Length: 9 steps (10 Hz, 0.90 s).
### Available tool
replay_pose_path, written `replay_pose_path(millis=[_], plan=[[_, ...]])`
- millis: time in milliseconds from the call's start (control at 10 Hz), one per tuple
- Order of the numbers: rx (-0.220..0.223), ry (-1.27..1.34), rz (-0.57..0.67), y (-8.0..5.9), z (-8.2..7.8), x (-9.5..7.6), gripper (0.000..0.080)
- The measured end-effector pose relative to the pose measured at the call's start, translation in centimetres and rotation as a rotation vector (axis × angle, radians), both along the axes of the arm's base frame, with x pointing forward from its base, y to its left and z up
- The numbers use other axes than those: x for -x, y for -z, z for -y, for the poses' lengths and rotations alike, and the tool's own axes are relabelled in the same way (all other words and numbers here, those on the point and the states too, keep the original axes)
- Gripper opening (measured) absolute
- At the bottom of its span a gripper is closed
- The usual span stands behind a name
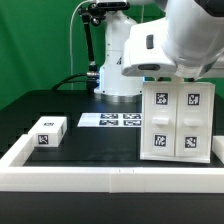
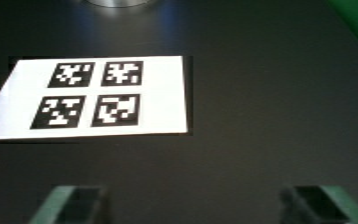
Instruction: Assemble cabinet
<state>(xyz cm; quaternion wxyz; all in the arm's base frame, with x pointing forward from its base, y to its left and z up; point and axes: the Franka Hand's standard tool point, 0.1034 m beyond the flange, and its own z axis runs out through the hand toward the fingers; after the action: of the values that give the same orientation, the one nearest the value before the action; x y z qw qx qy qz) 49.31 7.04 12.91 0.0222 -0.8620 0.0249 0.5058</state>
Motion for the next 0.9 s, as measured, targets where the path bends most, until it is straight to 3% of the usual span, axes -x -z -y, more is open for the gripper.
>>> replay_pose_path(millis=[100, 300, 700, 900], plan=[[0.000, 0.000, 0.000, 0.0, 0.0, 0.0, 0.0742], [0.000, 0.000, 0.000, 0.0, 0.0, 0.0, 0.0781], [-0.004, -0.019, 0.066, -0.6, -0.3, 0.2, 0.0797], [-0.001, -0.027, 0.102, -2.4, -0.6, 2.3, 0.0797]])
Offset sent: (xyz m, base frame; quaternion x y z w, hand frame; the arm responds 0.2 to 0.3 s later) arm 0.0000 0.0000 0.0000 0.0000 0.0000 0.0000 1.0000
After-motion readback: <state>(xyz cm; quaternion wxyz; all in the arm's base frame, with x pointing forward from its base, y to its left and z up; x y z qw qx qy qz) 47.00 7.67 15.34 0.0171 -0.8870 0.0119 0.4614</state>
